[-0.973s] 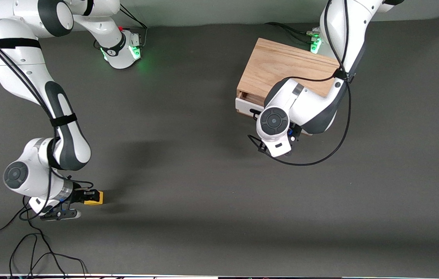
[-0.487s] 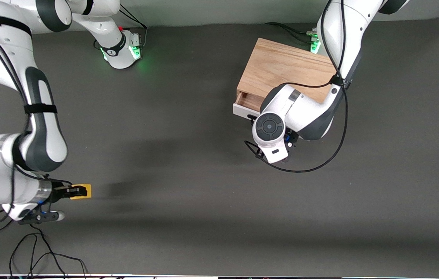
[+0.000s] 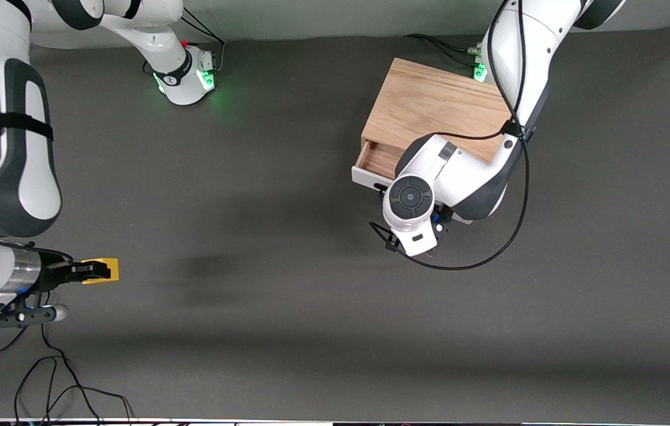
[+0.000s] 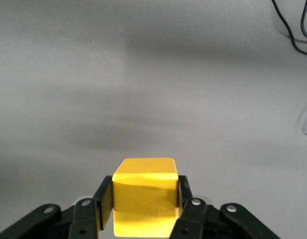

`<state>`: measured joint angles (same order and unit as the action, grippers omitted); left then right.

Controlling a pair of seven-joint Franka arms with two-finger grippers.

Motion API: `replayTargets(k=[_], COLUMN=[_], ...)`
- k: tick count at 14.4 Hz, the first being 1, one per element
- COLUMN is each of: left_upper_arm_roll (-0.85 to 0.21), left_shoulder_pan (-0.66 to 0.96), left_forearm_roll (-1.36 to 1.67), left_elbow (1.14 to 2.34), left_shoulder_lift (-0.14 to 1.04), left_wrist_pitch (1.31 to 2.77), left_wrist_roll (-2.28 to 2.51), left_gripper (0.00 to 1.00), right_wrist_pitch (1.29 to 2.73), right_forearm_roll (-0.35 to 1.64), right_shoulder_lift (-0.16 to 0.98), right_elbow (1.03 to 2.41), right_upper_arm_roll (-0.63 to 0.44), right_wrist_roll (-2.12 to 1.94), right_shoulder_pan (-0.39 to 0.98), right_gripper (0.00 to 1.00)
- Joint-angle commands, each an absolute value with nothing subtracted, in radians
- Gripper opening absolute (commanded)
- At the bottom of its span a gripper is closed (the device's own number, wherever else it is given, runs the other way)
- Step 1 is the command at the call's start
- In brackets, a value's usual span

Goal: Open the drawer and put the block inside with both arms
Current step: 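Pull the drawer open with the left gripper while the right gripper lifts the cube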

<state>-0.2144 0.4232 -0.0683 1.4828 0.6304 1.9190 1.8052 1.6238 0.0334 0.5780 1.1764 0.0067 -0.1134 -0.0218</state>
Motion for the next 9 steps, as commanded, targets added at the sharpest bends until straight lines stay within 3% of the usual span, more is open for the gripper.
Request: replayTargets(k=[1,5,9], left_upper_arm_roll=[-0.212,-0.209,-0.192], left_shoulder_pan=[0.445,0.437,0.439], left_forearm_roll=[-0.086,-0.1,-0.1], left_elbow=[1.388,1.374,1.374], left_shoulder_lift=[0.689,0.69,0.693], left_wrist_pitch=[2.035,2.051,2.065], left_wrist_roll=[1.862,1.896,1.896], left_gripper=[1.0,1.0,1.0], right_wrist_pitch=[1.548,1.483,1.451], right_forearm_roll=[0.048,0.046,0.046], right_shoulder_lift=[0.543,0.488,0.472], right_elbow=[1.141,1.138,1.125], right_upper_arm_roll=[0.011,0.037,0.13], right_wrist_roll=[-0.068,0.023,0.226], right_shoulder_pan=[-0.015,0.002,0.002], right_gripper=[0.13,0.13,0.13])
